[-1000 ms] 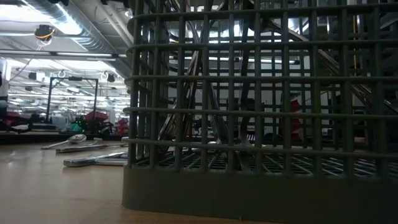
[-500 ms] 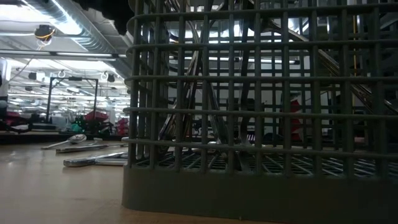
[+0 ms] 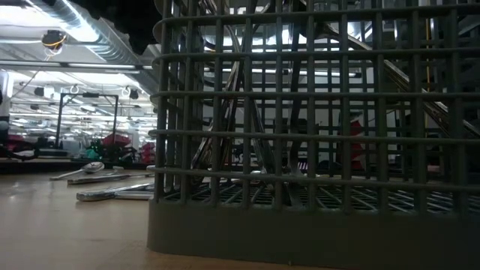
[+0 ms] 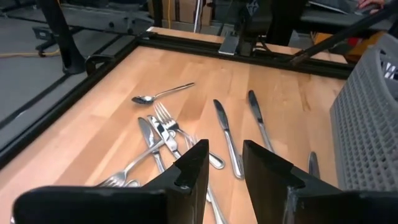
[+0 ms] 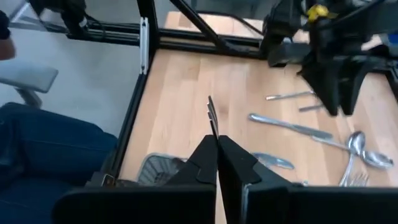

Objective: Sort silverware
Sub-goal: Put the fork into the gray silverware rack

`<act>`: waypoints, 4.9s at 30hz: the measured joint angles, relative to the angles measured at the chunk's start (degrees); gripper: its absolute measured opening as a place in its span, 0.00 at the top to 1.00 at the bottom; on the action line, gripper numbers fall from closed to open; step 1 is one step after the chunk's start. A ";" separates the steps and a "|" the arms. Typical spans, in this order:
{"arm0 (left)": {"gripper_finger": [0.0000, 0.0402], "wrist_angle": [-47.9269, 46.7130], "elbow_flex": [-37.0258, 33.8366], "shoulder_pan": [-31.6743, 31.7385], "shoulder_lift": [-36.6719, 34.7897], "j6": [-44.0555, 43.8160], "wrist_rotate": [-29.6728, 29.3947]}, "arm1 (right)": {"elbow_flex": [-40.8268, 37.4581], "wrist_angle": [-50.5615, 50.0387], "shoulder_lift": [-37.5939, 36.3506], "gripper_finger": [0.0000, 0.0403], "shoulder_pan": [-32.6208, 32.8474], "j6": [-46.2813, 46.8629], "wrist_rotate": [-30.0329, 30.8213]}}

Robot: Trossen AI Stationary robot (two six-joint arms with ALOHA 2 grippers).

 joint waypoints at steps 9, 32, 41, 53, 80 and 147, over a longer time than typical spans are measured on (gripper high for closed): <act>0.79 -0.03 0.00 0.00 0.02 -0.34 0.01 | -5.05 0.28 3.55 0.99 8.61 8.16 5.99; 0.79 -3.11 0.02 0.00 0.02 -4.49 0.03 | -23.86 8.30 5.35 0.93 10.41 12.17 4.36; 0.79 -8.67 0.03 0.00 0.04 -5.37 0.03 | -23.81 8.41 5.33 0.80 10.31 12.17 3.61; 0.79 -28.26 0.04 0.12 0.04 -22.69 -3.78 | -16.60 -2.89 4.15 0.77 10.00 12.14 -1.11; 0.79 -9.50 0.09 37.97 15.54 -8.60 2.85 | -1.75 -15.97 -8.34 0.77 -12.84 -24.11 4.29; 0.79 13.35 2.54 39.19 41.03 -5.41 27.87 | -23.58 -6.83 -8.23 0.77 -45.10 -37.64 -28.22</act>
